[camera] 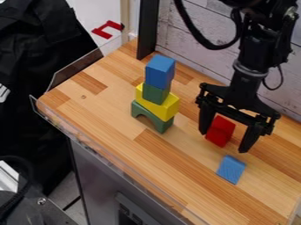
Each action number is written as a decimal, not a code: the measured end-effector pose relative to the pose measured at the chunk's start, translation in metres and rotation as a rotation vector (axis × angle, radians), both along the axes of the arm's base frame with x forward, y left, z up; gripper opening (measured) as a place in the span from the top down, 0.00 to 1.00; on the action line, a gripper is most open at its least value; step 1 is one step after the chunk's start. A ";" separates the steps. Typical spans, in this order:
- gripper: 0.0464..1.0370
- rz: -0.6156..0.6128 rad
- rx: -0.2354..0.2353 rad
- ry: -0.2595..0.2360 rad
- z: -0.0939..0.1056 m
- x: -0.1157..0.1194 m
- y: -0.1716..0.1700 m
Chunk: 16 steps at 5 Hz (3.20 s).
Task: Put the red block on top of the arch.
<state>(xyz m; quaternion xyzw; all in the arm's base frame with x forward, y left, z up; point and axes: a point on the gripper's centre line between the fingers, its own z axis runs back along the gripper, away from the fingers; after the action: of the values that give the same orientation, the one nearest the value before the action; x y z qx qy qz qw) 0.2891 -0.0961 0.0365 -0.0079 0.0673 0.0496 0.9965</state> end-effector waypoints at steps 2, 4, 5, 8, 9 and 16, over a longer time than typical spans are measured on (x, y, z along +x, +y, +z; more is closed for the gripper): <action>0.04 0.027 -0.006 0.025 -0.017 0.017 0.010; 0.04 0.070 0.011 0.031 -0.016 0.021 0.024; 0.04 0.070 0.010 0.024 -0.016 0.023 0.023; 0.35 0.071 0.016 0.067 -0.029 0.018 0.017; 0.46 0.101 0.011 0.061 -0.030 0.020 0.016; 0.46 0.346 -0.004 -0.142 0.133 -0.016 0.096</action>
<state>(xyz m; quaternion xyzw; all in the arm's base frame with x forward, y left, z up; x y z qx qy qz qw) 0.2729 -0.0003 0.1695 -0.0250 -0.0053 0.2197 0.9752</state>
